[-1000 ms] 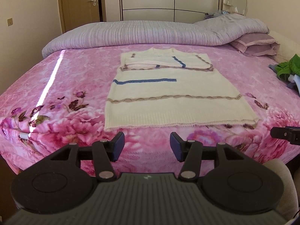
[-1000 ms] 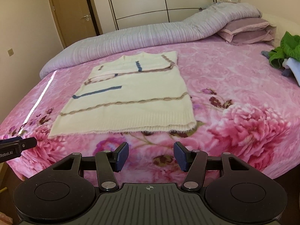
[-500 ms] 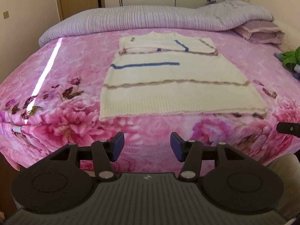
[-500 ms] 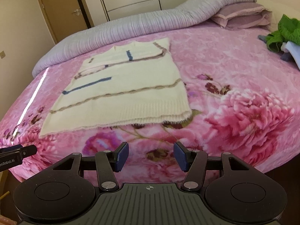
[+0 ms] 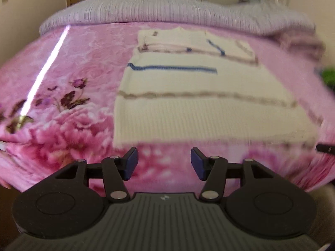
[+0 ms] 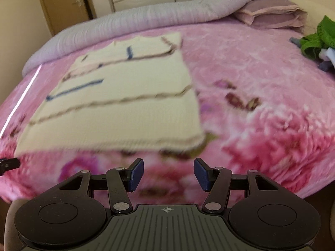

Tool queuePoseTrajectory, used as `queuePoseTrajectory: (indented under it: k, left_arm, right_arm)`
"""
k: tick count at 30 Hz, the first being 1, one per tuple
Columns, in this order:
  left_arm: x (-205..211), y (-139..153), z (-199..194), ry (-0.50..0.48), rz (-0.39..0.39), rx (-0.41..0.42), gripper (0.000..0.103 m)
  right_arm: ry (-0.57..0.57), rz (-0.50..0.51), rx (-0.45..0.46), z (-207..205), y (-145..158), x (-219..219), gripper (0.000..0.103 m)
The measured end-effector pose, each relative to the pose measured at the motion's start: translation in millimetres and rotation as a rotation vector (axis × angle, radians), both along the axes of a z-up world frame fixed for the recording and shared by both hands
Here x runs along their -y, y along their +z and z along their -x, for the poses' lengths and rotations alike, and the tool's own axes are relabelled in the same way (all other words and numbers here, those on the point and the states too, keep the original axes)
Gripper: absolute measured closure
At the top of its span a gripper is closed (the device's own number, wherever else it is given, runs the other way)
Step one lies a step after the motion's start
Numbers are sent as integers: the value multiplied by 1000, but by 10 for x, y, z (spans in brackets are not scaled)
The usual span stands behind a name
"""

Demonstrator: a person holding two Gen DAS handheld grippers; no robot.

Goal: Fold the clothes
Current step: 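Move both open grippers to the long side edge of the sweater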

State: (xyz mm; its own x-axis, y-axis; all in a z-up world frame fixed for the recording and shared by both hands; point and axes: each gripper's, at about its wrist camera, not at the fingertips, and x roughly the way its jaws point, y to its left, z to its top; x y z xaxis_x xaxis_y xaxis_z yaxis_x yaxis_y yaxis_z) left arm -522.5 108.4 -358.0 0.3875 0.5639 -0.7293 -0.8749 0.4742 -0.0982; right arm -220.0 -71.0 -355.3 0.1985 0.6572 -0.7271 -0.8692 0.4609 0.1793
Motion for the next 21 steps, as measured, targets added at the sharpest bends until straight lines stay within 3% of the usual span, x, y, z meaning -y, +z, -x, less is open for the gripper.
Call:
queuePoseTrajectory:
  k: [5, 13, 18, 21]
  left_arm:
    - [-631, -20, 413, 112, 110, 165, 44]
    - [-1246, -380, 563, 114, 343, 390, 44]
    - [-1472, -603, 563, 93, 416, 559, 44]
    - [-1559, -677, 503, 51, 433, 611, 45]
  right_arm:
    - [-49, -85, -186, -624, -30, -32, 46]
    - [-110, -132, -552, -1320, -325, -276, 46]
    - [-119, -154, -638, -1506, -444, -385, 46]
    - [-93, -185, -680, -1589, -512, -450, 47]
